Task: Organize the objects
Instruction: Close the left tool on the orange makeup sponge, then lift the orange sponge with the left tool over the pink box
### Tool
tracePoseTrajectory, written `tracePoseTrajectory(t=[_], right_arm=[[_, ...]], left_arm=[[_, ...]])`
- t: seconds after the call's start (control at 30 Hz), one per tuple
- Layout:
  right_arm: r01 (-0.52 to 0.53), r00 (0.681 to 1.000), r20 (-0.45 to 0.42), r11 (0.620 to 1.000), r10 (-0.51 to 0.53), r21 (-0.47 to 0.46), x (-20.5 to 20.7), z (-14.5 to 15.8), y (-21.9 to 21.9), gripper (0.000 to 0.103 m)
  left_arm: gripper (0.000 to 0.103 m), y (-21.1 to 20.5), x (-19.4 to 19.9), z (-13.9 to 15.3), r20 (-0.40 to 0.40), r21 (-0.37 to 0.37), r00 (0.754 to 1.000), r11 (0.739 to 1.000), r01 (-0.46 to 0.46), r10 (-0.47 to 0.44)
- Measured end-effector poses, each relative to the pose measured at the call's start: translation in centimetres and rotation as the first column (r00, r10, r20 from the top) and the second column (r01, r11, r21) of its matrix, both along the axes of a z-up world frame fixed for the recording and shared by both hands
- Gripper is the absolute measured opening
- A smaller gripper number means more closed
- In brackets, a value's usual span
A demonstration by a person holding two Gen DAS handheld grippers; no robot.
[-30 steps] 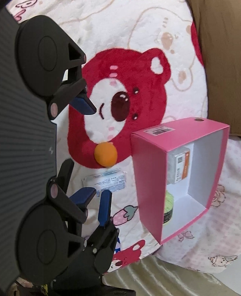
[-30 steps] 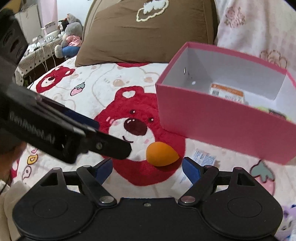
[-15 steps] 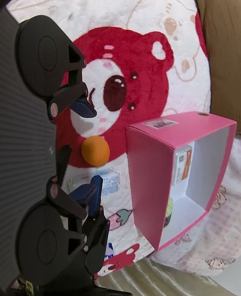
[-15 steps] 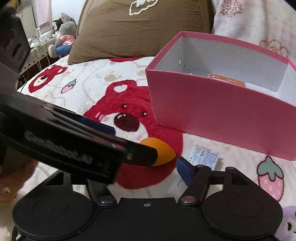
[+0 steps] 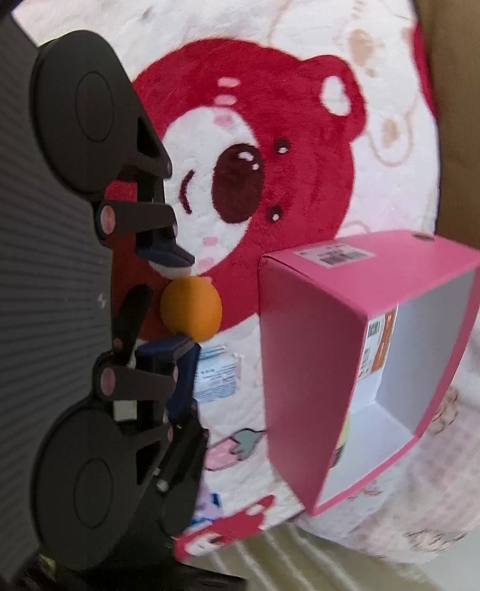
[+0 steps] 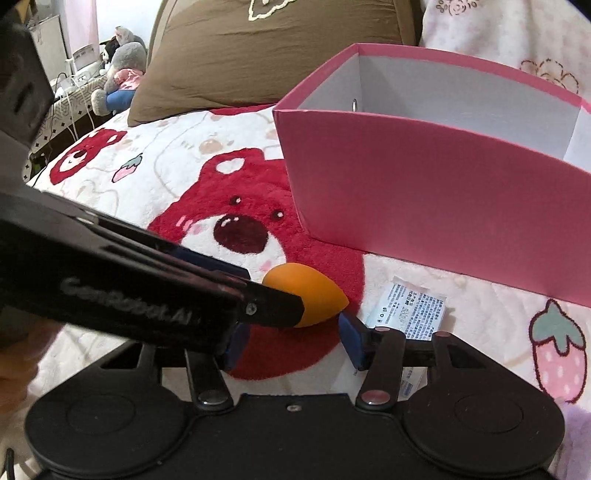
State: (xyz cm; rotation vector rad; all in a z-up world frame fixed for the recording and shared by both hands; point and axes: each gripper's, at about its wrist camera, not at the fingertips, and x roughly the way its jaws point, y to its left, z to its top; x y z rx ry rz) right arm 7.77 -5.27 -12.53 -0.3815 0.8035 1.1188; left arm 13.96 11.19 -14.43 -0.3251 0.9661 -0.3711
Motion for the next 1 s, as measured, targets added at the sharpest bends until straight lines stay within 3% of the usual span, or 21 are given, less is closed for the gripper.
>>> tracePoseTrajectory(t=[0.07, 0.23, 0.43, 0.5, 0.6, 0.77, 0.9, 1.0], right_arm=[[0.003, 1.0, -0.004, 1.0, -0.003, 0.0, 0.1, -0.2, 0.1, 0.058], [0.029, 0.999, -0.029, 0.999, -0.028, 0.02, 0.7, -0.6, 0.3, 0.058], [0.042, 0.999, -0.023, 0.999, -0.041, 0.033, 0.9, -1.3, 1.1, 0.066], [0.035, 0.999, -0.003, 0.999, -0.035, 0.033, 0.8, -1.3, 1.1, 0.064], [0.031, 0.999, 0.027, 0.999, -0.032, 0.034, 0.7, -1.4, 0.9, 0.053], [0.05, 0.998, 0.044, 0.997, -0.052, 0.052, 0.6, -1.1, 0.4, 0.048], [0.055, 0.997, 0.058, 0.997, -0.059, 0.062, 0.4, -1.0, 0.2, 0.047], [0.058, 0.996, 0.06, 0.996, -0.062, 0.069, 0.1, -0.6, -0.2, 0.047]], left_arm=[[0.03, 0.0, 0.1, 0.1, -0.001, -0.03, 1.0, 1.0, -0.002, 0.002], [0.028, -0.7, 0.0, 0.3, 0.022, 0.012, 1.0, 1.0, 0.009, -0.01], [0.028, -2.2, -0.7, 1.0, 0.046, 0.066, 0.997, 0.996, 0.066, -0.069], [0.028, -2.3, -0.8, 1.0, 0.048, 0.086, 0.996, 0.994, 0.067, -0.072], [0.028, -2.0, -0.6, 1.0, 0.037, 0.077, 0.997, 0.995, 0.06, -0.063], [0.041, -1.3, -0.1, 0.6, 0.009, 0.057, 1.0, 0.998, 0.025, -0.026], [0.041, -0.9, 0.0, 0.8, 0.007, 0.042, 1.0, 0.999, 0.008, -0.009], [0.033, -0.9, -0.2, 1.4, 0.025, 0.026, 0.999, 0.999, 0.028, -0.029]])
